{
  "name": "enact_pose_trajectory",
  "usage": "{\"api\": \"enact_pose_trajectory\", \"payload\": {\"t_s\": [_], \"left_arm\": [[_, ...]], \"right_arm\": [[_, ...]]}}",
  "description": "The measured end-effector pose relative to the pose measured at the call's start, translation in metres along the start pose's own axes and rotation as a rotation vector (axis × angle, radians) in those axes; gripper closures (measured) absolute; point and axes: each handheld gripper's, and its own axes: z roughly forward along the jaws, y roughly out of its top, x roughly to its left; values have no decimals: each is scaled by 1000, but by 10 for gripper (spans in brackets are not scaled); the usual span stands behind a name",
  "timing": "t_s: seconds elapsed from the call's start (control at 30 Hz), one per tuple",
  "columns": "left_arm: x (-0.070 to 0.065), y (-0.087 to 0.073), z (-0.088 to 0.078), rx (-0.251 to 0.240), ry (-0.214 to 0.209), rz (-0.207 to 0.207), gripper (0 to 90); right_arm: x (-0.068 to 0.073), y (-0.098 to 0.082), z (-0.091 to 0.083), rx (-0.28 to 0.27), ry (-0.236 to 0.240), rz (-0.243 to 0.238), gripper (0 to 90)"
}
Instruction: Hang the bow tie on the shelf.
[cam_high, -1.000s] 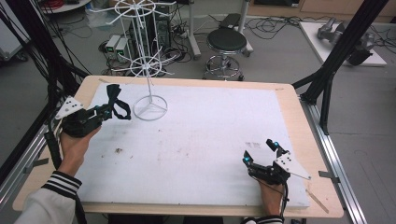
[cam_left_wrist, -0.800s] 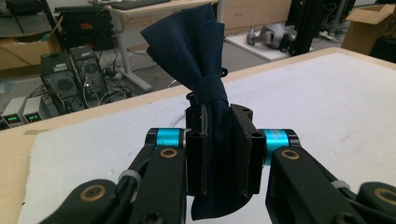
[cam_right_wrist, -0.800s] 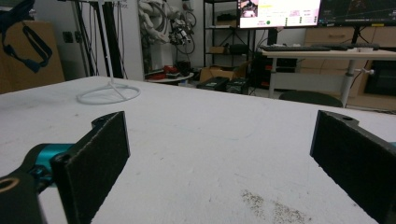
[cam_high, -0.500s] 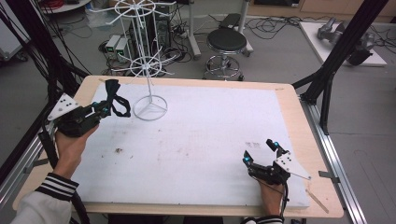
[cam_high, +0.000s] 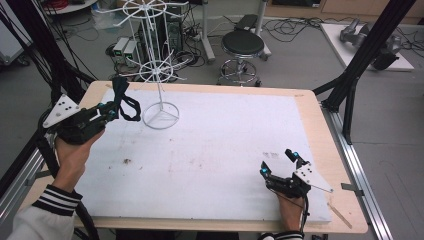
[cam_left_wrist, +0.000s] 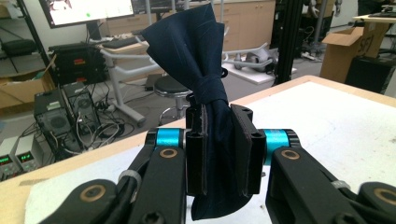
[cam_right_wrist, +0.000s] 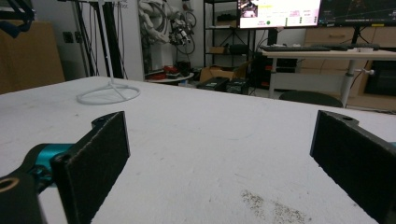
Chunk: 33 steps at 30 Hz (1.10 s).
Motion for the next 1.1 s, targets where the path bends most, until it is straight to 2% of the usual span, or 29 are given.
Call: {"api": "enact_pose_trajectory", "payload": {"t_s": [0.6,0.87,1.1], "left_arm": [[-11,24,7,-39,-23,30,764],[-7,32,15,-39,-17,35,764],[-5,31,23,-27,-6,34,764]], "right_arm": [[0,0,0,-1,1,3,37],[0,0,0,-1,1,2,37],[0,0,0,-1,2,2,37]]}}
